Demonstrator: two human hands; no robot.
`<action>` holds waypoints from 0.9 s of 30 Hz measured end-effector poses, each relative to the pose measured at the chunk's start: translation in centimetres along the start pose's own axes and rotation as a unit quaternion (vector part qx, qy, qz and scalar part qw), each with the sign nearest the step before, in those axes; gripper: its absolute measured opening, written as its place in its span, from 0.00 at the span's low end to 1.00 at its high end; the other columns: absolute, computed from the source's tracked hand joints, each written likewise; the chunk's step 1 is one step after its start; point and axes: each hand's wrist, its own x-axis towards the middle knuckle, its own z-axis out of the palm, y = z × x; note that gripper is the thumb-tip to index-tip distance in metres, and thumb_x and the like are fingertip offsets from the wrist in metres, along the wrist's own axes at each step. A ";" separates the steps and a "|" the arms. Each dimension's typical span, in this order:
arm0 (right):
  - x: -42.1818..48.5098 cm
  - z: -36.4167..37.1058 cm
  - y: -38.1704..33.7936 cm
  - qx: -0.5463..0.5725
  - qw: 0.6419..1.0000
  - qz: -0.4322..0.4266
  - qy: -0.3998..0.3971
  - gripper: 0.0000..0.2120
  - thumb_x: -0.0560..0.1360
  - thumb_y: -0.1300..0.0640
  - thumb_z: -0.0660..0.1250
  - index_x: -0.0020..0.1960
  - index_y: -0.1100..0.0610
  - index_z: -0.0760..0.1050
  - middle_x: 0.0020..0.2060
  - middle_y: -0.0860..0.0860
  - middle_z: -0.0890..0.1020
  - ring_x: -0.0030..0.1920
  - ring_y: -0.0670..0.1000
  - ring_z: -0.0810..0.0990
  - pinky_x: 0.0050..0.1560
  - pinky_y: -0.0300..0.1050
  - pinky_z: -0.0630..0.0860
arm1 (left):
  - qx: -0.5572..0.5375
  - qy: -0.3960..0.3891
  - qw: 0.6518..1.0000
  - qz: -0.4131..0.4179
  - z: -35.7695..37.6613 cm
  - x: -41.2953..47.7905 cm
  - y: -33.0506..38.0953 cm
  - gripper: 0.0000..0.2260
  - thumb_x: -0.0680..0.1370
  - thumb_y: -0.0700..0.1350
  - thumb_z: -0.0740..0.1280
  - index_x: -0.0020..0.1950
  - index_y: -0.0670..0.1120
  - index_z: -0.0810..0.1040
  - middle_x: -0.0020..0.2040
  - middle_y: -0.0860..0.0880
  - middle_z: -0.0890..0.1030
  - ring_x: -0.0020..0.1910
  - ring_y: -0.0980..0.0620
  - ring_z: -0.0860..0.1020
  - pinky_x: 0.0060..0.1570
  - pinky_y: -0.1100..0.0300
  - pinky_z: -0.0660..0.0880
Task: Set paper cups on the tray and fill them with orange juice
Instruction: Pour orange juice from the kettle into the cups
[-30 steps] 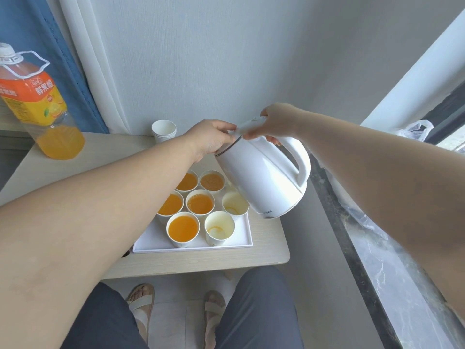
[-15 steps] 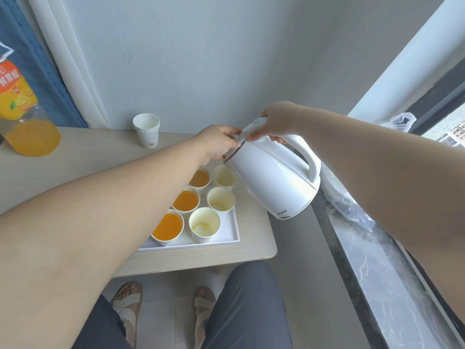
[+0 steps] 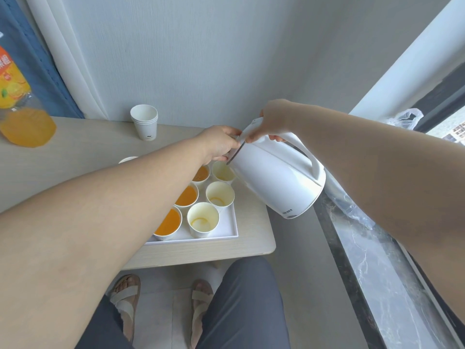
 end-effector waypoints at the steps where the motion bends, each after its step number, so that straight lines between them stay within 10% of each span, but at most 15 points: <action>1: 0.1 0.0 -0.1 -0.004 1.000 0.000 -0.003 0.17 0.74 0.41 0.64 0.36 0.52 0.67 0.35 0.54 0.78 0.43 0.55 0.76 0.35 0.40 0.66 | -0.004 -0.001 1.000 0.000 0.1 0.0 0.0 0.16 0.80 0.37 0.63 0.67 0.48 0.74 0.56 0.47 0.78 0.53 0.51 0.77 0.51 0.59 0.72; 27: 0.4 -1.0 0.4 -0.032 0.999 0.017 -0.017 0.19 0.75 0.41 0.63 0.37 0.55 0.68 0.34 0.53 0.75 0.44 0.55 0.75 0.46 0.44 0.69 | -0.035 0.009 0.999 0.014 0.9 -1.1 1.2 0.16 0.79 0.36 0.63 0.67 0.46 0.74 0.52 0.47 0.79 0.48 0.50 0.78 0.37 0.65 0.74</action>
